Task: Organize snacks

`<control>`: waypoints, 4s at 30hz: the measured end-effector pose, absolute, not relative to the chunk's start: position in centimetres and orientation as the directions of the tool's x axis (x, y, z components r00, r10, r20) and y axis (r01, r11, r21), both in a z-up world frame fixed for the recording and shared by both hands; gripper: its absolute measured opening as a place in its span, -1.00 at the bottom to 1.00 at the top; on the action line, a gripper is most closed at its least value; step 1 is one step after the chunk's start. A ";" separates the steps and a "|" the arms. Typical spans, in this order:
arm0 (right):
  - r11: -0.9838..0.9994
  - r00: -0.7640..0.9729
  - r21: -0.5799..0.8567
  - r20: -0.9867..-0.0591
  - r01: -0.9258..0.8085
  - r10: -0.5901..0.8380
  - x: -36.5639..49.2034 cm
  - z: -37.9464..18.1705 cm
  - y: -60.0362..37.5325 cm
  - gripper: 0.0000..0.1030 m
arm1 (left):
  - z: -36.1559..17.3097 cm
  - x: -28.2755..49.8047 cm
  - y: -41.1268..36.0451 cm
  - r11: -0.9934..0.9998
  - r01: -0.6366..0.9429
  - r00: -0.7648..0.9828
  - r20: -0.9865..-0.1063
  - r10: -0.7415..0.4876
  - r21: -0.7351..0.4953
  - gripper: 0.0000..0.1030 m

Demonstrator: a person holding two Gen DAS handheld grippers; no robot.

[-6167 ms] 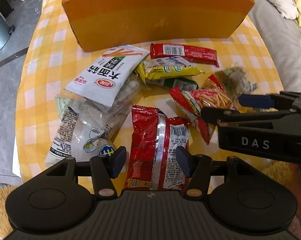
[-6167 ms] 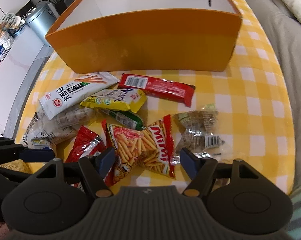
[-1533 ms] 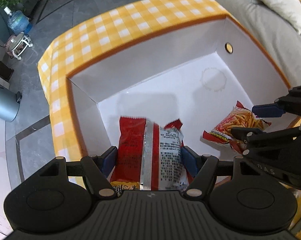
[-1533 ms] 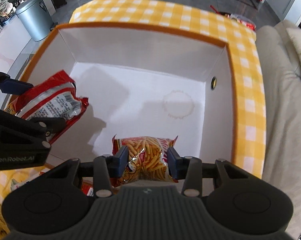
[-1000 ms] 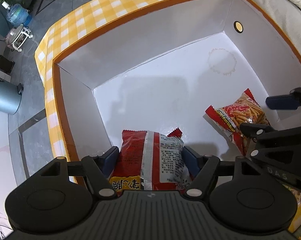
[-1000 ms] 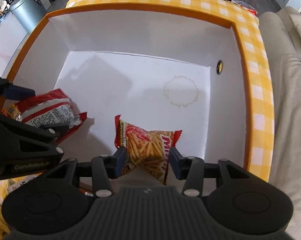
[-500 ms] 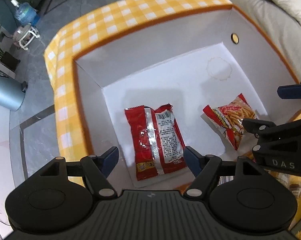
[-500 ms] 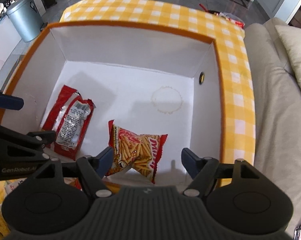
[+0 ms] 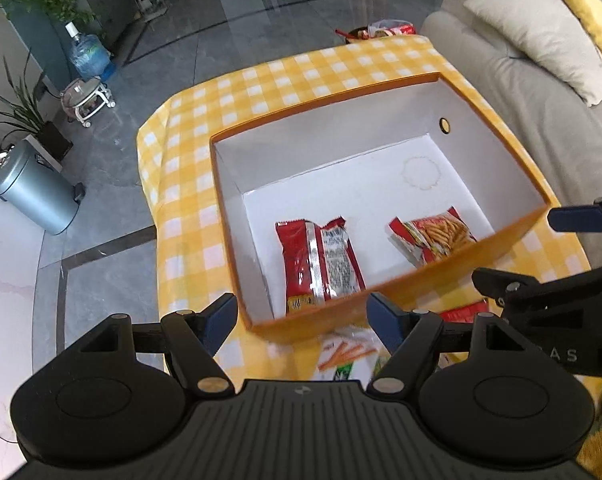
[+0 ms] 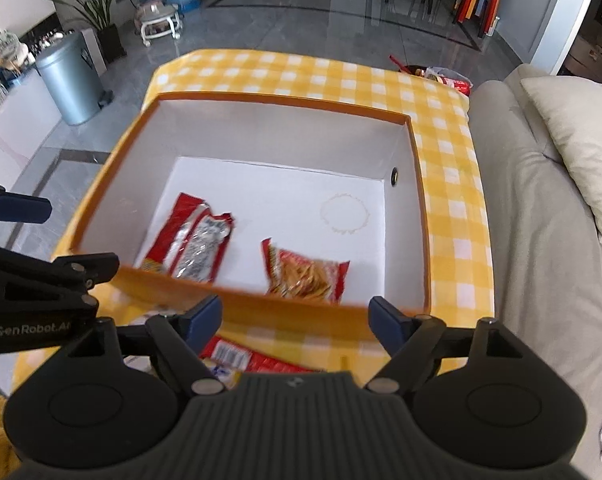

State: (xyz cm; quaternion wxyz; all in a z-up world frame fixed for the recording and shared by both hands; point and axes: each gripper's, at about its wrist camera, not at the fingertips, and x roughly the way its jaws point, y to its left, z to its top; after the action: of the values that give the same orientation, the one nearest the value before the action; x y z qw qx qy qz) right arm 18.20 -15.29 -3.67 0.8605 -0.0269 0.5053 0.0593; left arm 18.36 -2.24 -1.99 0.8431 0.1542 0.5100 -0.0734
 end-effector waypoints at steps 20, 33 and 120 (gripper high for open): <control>0.990 0.525 0.135 -0.840 -0.041 0.136 4.8 -6.7 -16.4 0.52 | -5.0 6.6 2.2 0.983 0.178 0.438 -0.899 -0.033 0.051 0.68; 0.980 0.536 0.200 -0.826 -0.006 0.172 5.2 -10.8 -17.8 0.48 | -7.9 7.2 1.4 0.967 0.236 0.454 -0.890 -0.025 0.094 0.68; 0.963 0.320 0.264 -0.910 -0.049 0.265 13.1 -15.0 -14.5 -0.91 | -13.9 15.4 -0.8 0.969 0.247 0.306 -0.951 -0.046 0.032 0.12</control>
State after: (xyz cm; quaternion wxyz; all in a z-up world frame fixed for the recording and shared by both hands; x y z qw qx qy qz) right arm 13.14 -14.47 -15.00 0.8069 0.0942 0.5750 0.0973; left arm 15.41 -0.80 -13.86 0.8035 0.0862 0.5819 -0.0912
